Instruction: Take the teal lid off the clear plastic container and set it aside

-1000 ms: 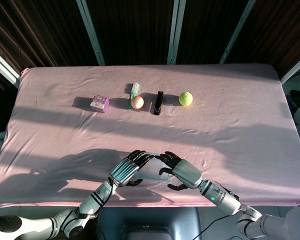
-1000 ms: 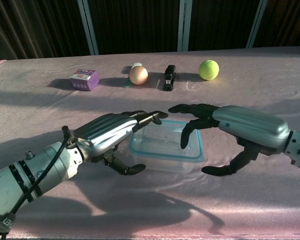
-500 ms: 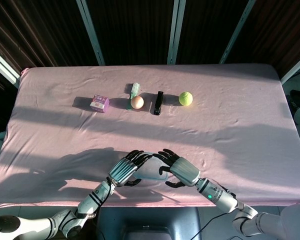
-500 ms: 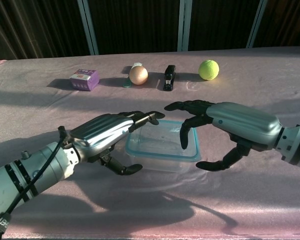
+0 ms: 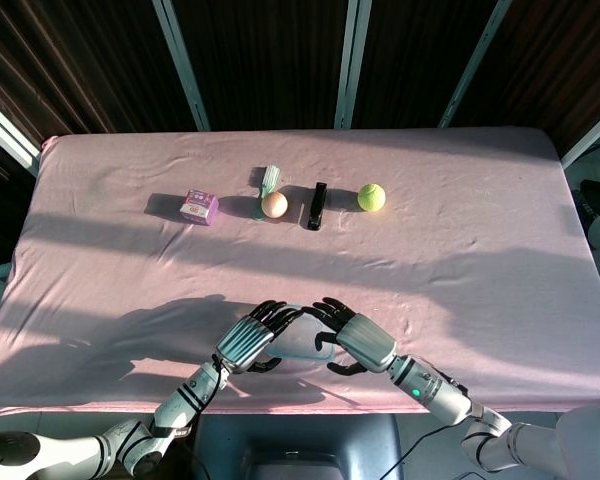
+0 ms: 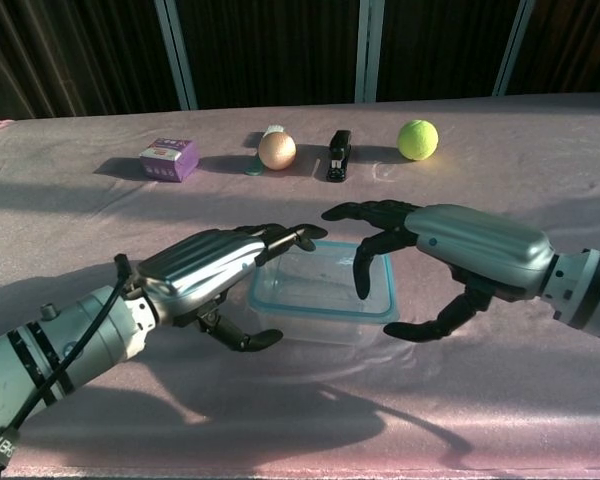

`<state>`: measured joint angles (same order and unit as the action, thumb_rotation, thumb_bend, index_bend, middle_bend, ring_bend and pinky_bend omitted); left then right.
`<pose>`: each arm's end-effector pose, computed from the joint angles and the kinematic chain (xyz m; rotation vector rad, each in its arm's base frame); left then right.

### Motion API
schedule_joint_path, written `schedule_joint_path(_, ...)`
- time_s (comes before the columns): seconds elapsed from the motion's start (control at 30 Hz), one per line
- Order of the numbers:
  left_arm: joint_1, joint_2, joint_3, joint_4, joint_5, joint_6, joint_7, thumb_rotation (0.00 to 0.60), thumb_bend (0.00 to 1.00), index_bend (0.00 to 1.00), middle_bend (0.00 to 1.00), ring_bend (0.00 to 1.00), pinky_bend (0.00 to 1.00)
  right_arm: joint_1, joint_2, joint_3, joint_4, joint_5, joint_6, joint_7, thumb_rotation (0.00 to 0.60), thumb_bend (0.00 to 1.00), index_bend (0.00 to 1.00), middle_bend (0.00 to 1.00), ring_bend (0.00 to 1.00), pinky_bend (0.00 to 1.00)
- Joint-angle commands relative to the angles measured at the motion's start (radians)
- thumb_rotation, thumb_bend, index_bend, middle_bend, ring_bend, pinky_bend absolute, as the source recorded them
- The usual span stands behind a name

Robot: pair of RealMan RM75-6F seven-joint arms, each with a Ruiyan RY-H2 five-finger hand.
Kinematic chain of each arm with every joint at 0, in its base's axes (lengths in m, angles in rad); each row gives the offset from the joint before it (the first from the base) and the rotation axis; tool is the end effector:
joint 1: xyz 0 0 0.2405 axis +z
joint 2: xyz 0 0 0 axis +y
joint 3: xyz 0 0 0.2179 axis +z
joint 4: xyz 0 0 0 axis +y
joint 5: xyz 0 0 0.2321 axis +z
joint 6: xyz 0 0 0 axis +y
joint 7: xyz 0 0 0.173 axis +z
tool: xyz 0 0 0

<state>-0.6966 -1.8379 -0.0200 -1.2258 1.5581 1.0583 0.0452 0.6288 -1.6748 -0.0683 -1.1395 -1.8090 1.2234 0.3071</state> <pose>-0.0817 0.2726 -0.1299 -2.1368 -0.9060 -1.1977 -0.1392 -0.2726 -0.0801 2.1817 -0.9102 1.3177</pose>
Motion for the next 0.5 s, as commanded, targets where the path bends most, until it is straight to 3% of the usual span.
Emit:
schedule_joint_path(0.03,0.0,0.0,0.001,0.001,0.003,0.002,0.001,0.6,0.3,0.0,0.15,0.35,0.34,0.002,0.0,-0.001,-0.002,0.002,0.002,0.001,0.6,0.39,0.6,0.16,0.0,0.0)
schedule_joint_path(0.5,0.006,-0.001,0.009,0.007,0.011,0.009,-0.003,0.6,0.3,0.0,0.15,0.35,0.34,0.013,0.006,0.002,-0.016,0.017,0.008,-0.009,0.6,0.4,0.6,0.16,0.0,0.0)
